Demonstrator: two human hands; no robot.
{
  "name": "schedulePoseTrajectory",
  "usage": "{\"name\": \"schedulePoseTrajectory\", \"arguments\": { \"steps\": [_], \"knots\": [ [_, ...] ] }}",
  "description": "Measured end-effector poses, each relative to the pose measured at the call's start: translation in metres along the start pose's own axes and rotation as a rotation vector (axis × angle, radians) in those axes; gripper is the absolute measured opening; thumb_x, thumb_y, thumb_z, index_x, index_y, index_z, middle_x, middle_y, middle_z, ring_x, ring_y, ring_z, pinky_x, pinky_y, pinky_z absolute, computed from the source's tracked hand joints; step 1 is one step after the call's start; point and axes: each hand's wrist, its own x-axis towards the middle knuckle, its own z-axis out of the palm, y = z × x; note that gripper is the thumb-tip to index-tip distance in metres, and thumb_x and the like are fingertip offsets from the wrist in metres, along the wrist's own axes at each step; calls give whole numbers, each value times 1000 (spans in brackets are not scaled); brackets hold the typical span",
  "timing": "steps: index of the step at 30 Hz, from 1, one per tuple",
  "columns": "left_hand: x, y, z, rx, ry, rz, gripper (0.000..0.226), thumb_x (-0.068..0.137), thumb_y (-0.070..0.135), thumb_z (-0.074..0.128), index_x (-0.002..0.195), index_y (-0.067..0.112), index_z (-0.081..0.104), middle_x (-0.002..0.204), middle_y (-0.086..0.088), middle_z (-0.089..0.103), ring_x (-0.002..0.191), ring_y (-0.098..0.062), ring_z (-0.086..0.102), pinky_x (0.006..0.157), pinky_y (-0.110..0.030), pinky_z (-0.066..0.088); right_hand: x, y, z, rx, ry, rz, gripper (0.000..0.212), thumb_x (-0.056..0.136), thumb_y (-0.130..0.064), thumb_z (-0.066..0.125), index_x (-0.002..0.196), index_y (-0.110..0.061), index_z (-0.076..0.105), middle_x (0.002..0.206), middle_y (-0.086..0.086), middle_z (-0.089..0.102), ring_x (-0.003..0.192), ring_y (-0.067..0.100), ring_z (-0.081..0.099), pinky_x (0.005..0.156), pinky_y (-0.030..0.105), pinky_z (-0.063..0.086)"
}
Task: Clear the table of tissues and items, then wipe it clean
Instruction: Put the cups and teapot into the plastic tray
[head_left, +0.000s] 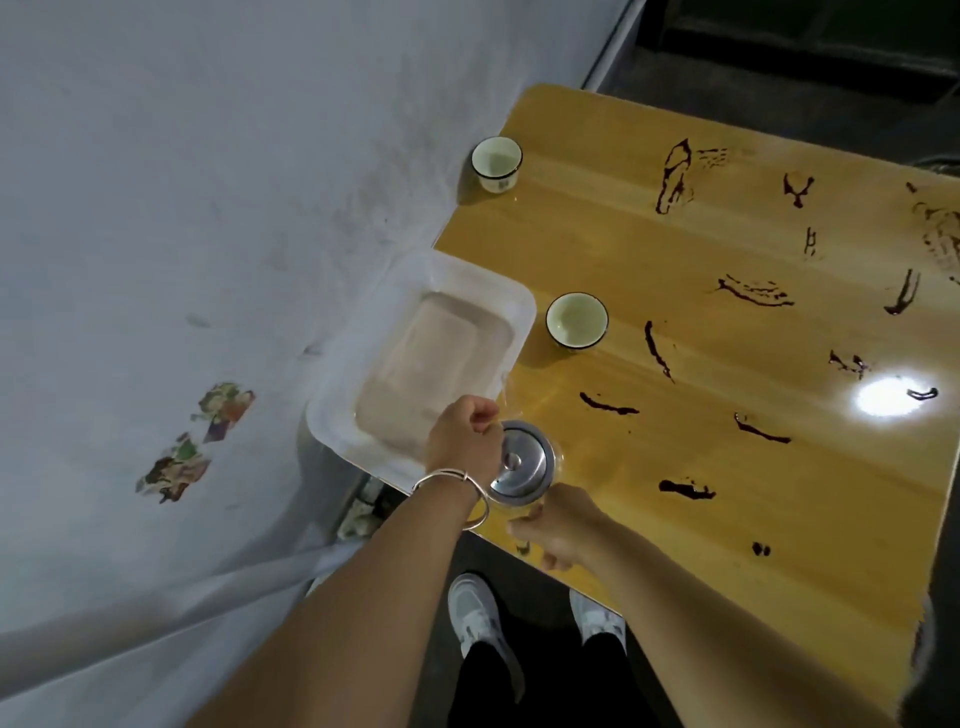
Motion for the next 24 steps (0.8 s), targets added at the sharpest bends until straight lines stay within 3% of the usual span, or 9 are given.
{"name": "schedulePoseTrajectory", "arguments": {
  "steps": [3, 6, 9, 14, 19, 24],
  "knots": [
    [5, -3, 1, 27, -49, 9, 20, 87, 9, 52, 102, 14, 63, 94, 3, 61, 82, -10, 55, 70, -14, 39, 2, -1, 8, 196, -8, 33, 18, 88, -16, 61, 93, 0, 57, 72, 12, 62, 52, 14, 58, 49, 21, 47],
    [6, -5, 2, 47, -59, 16, 19, 87, 8, 52, 100, 14, 64, 91, 3, 61, 79, -11, 55, 69, -16, 40, 2, 1, 11, 400, -12, 75, 9, 87, -7, 61, 89, 1, 57, 64, 11, 59, 42, 11, 59, 39, 18, 43],
    [4, -3, 4, 22, -50, 4, 18, 86, 8, 53, 99, 13, 65, 89, 2, 62, 77, -11, 56, 68, -17, 42, -2, 8, 4, 472, -32, 68, 5, 89, -7, 60, 89, -2, 59, 69, 13, 62, 48, 15, 62, 42, 21, 48],
    [-5, 12, 8, 0, 8, 51, 16, 84, 8, 54, 90, 14, 67, 83, 3, 62, 79, -13, 55, 73, -22, 43, -24, 17, -38, 318, -123, 21, 6, 91, -9, 58, 88, -4, 59, 73, 12, 63, 51, 16, 61, 49, 24, 54],
    [-9, 42, -4, -59, 127, 153, 16, 87, 17, 54, 87, 11, 68, 79, 0, 60, 74, -14, 52, 63, -16, 36, -48, -6, -89, 83, -154, -68, 12, 90, -13, 59, 80, -7, 61, 74, 10, 67, 46, 11, 59, 48, 20, 47],
    [4, 52, -40, 5, 341, 187, 29, 90, 25, 48, 84, 4, 67, 86, -13, 63, 75, -21, 50, 66, -26, 34, -52, -57, -98, -60, -100, -187, 18, 88, -16, 59, 73, -9, 62, 68, 3, 66, 43, 8, 52, 49, 19, 38]
  ]
}}
